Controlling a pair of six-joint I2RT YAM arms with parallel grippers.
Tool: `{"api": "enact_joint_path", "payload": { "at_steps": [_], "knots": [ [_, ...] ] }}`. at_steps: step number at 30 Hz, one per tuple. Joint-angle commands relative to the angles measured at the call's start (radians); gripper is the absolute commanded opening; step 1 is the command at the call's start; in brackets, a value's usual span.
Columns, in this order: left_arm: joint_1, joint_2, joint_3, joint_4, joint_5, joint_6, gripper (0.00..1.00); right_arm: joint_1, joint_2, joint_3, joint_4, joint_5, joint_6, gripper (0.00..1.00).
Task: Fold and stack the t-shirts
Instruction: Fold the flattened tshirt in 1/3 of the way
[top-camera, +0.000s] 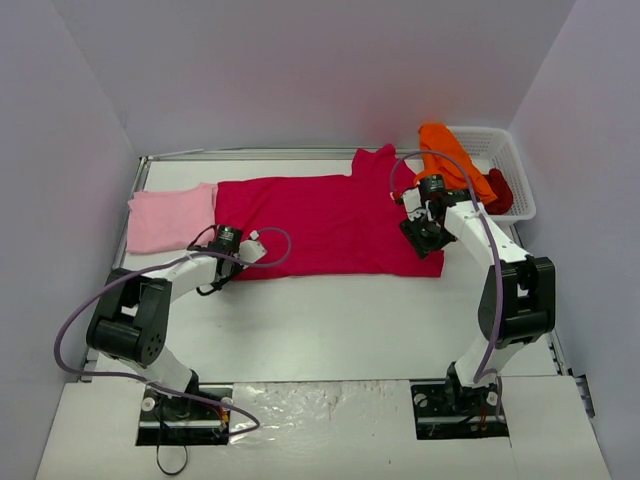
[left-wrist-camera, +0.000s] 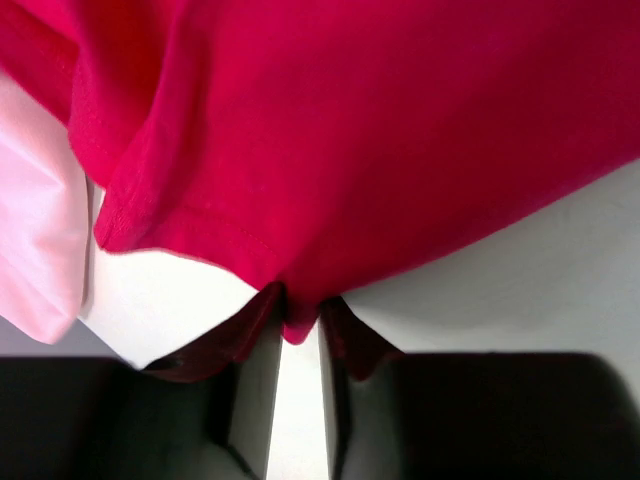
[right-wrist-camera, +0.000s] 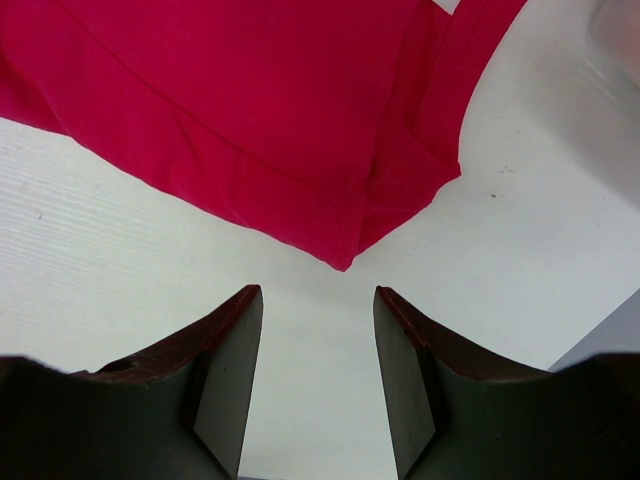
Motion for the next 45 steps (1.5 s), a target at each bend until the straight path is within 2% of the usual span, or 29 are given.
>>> {"api": "enact_joint_path", "payload": {
  "at_steps": [1,2,3,7,15,21,26,31,42,45],
  "knots": [
    [-0.002,0.062,0.012,0.005,-0.01,0.002,0.18,-0.003,-0.056,-0.019,-0.028,-0.003,0.006,0.45],
    [-0.002,0.066,0.013,0.005,-0.013,0.001,0.06,-0.003,-0.061,-0.025,-0.03,-0.002,0.002,0.45],
    [-0.002,0.065,0.015,0.003,-0.013,-0.001,0.03,-0.003,-0.064,-0.027,-0.035,0.001,0.0,0.45],
    [-0.002,0.039,0.012,-0.013,-0.003,0.002,0.02,-0.003,-0.093,-0.044,-0.065,-0.003,-0.024,0.45],
    [-0.002,-0.027,0.013,-0.056,-0.015,0.008,0.02,-0.008,-0.141,-0.116,-0.139,0.028,-0.06,0.55],
    [-0.002,-0.036,0.026,-0.072,-0.016,-0.004,0.02,-0.069,-0.04,-0.128,-0.131,0.009,-0.08,0.56],
    [-0.002,-0.042,0.027,-0.078,-0.018,-0.007,0.02,-0.133,0.058,-0.059,-0.11,-0.058,-0.106,0.54],
    [-0.002,-0.052,0.023,-0.081,-0.023,-0.004,0.02,-0.141,0.157,-0.015,-0.099,-0.101,-0.123,0.52],
    [0.0,-0.052,0.006,-0.076,-0.033,-0.007,0.02,-0.146,0.195,0.004,-0.093,-0.149,-0.156,0.5],
    [-0.002,-0.05,0.004,-0.078,-0.032,-0.01,0.02,-0.149,0.218,0.015,-0.087,-0.155,-0.156,0.44]
  ]
}}
